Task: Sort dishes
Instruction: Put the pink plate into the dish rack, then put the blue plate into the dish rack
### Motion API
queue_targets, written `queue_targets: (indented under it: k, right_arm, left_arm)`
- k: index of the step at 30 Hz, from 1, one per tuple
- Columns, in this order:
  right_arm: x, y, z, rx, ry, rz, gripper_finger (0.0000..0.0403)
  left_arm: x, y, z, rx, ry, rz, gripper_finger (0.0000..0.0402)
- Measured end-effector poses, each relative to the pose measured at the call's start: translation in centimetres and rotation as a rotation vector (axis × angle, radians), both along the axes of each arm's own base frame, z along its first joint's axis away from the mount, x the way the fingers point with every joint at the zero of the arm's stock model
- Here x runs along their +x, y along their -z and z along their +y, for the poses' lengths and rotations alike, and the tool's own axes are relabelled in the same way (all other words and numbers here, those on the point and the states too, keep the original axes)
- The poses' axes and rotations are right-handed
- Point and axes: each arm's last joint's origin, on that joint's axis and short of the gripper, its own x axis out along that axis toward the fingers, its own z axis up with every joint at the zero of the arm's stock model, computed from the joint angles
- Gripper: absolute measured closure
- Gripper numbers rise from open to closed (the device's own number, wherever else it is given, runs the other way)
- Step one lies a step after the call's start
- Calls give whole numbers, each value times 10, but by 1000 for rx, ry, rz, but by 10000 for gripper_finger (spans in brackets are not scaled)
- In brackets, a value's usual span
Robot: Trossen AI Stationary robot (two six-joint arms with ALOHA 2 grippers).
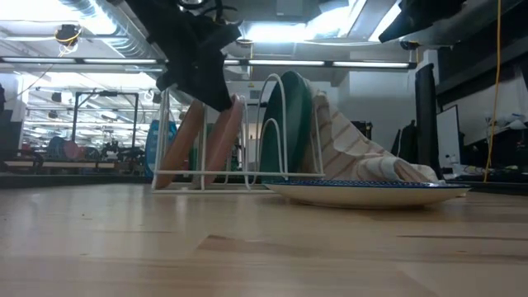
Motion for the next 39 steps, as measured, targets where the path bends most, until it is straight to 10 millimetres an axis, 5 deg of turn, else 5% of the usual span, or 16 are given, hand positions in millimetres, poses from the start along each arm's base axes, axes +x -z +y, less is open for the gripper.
queue_targets:
  k: [13, 22, 30, 39]
  right_arm:
    - [-2, 5, 2, 86, -58, 68, 304]
    - [-4, 40, 1, 316, 288, 242, 304]
    - [-11, 102, 2, 483, 494, 345, 304]
    - [-13, 136, 1, 642, 601, 246, 304]
  left_arm:
    - [0, 1, -31, -93, 294, 45, 283]
    - [16, 0, -58, 141, 607, 1, 284]
    - [45, 44, -84, 469, 946, 120, 284]
    - [54, 95, -95, 641, 1168, 331, 284]
